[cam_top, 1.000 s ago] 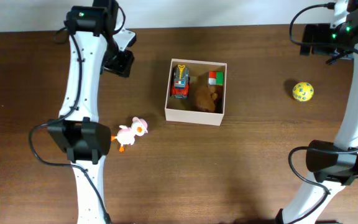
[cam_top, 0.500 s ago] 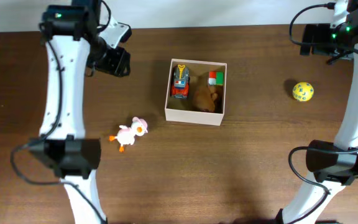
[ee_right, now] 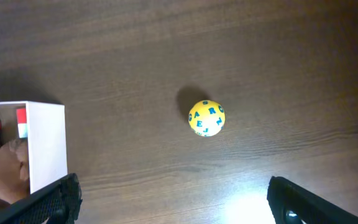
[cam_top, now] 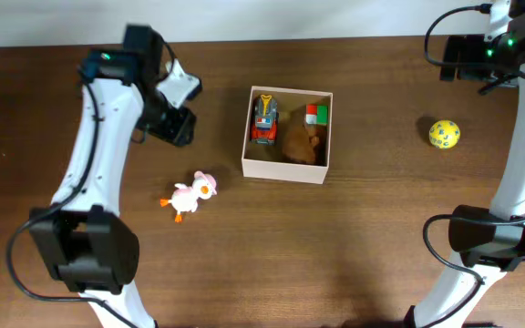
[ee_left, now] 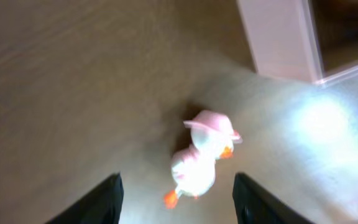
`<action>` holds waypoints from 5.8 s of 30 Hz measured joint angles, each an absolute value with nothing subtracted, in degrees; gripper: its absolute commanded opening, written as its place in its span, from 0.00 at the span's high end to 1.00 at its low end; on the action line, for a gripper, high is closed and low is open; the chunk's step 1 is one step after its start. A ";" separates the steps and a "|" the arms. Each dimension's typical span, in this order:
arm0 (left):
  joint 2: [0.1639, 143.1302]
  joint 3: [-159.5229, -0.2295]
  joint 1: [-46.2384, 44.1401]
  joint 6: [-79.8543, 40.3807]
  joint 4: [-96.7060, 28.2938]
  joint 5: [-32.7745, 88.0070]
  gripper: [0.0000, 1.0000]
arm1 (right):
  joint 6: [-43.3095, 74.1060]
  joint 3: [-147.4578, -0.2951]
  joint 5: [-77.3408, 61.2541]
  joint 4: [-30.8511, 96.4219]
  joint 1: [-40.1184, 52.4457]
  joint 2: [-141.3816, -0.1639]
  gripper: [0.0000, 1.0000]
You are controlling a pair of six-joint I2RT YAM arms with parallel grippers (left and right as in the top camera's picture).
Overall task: Pack container
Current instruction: 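Lower the left gripper toward the white duck toy, then close the left gripper on the duck toy's pink hat, then carry the duck right and lower it into the box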
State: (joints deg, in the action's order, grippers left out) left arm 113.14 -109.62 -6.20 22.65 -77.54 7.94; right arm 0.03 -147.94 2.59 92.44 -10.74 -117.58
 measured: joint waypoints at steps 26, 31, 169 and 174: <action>113.19 -88.38 -6.22 33.08 -67.64 15.18 0.35 | 0.03 -147.94 2.59 92.42 -10.74 -117.58 0.01; 113.19 -87.18 -6.20 36.99 -67.51 16.27 0.26 | 0.03 -147.94 2.59 92.42 -10.74 -117.58 0.01; 126.02 -116.18 -24.03 33.21 -63.00 20.62 0.59 | 0.03 -147.94 2.59 92.42 -10.74 -117.58 0.01; 126.02 -116.46 -24.03 33.19 -64.47 20.64 0.58 | 0.03 -147.94 2.59 92.42 -10.74 -117.58 0.01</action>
State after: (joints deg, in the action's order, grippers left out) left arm 126.02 -116.46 -24.03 33.19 -64.47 20.64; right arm 0.03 -147.94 2.59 92.42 -10.74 -117.58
